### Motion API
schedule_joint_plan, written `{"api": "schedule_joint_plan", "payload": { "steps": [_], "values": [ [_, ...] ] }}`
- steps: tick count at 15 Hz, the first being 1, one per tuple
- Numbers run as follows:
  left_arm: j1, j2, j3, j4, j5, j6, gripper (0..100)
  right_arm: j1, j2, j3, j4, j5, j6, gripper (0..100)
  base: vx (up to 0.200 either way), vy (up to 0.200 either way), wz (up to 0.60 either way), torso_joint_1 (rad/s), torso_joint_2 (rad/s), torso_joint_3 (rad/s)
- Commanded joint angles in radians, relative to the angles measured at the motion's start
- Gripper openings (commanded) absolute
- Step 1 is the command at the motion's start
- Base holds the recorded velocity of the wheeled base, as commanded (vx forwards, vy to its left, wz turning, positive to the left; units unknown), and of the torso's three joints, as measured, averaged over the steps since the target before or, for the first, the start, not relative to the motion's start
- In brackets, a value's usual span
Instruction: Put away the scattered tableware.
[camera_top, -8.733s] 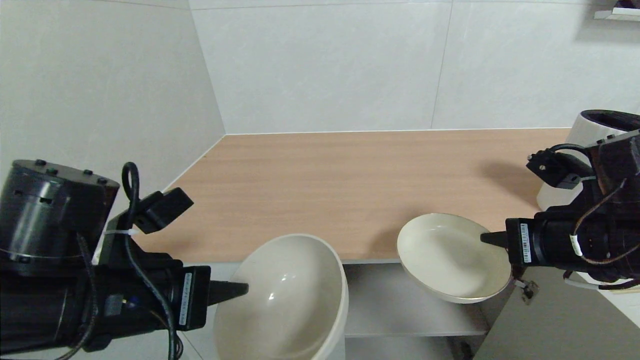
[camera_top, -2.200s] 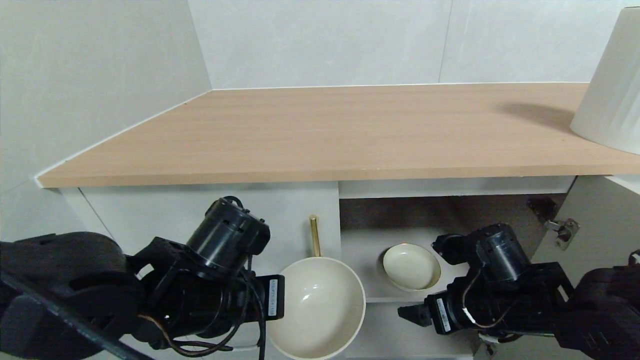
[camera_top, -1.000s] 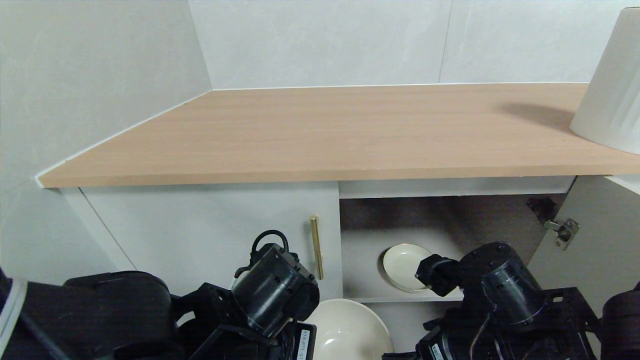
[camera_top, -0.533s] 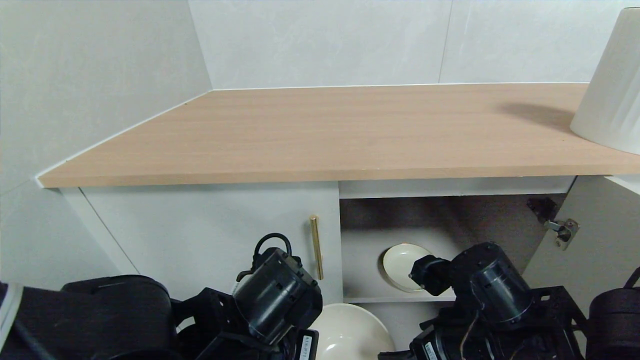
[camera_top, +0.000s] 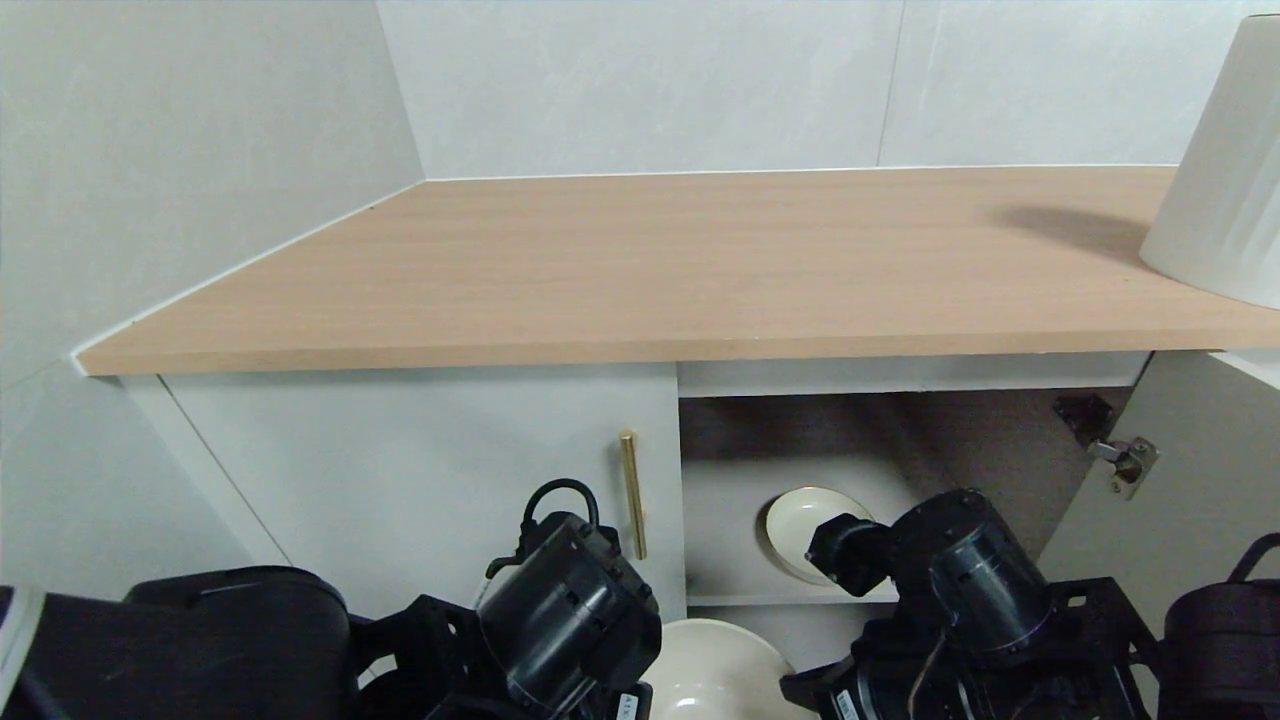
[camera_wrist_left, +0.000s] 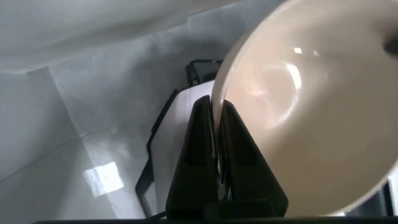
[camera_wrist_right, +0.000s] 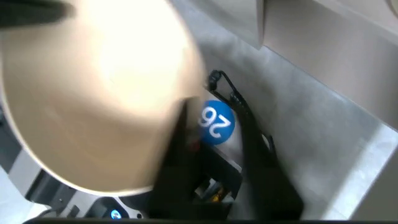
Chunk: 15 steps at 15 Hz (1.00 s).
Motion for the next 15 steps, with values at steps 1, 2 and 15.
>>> {"api": "schedule_joint_plan", "payload": {
  "steps": [1,2,15],
  "values": [
    [0.001,-0.002,0.000,0.007,0.004,0.000,0,-0.001,0.004,0.004,0.005,-0.007,-0.001,0,0.000,0.000,0.00,0.000,0.00,0.000],
    [0.001,-0.002,0.000,0.008,0.003,0.000,0,-0.001,0.004,0.004,0.005,-0.007,-0.001,0,0.000,0.000,0.00,0.000,0.00,0.000],
    [-0.001,0.000,0.001,0.021,0.004,0.006,100,-0.003,0.027,0.004,0.005,-0.007,-0.002,0,0.000,0.000,0.00,0.000,0.00,0.000]
  ]
}}
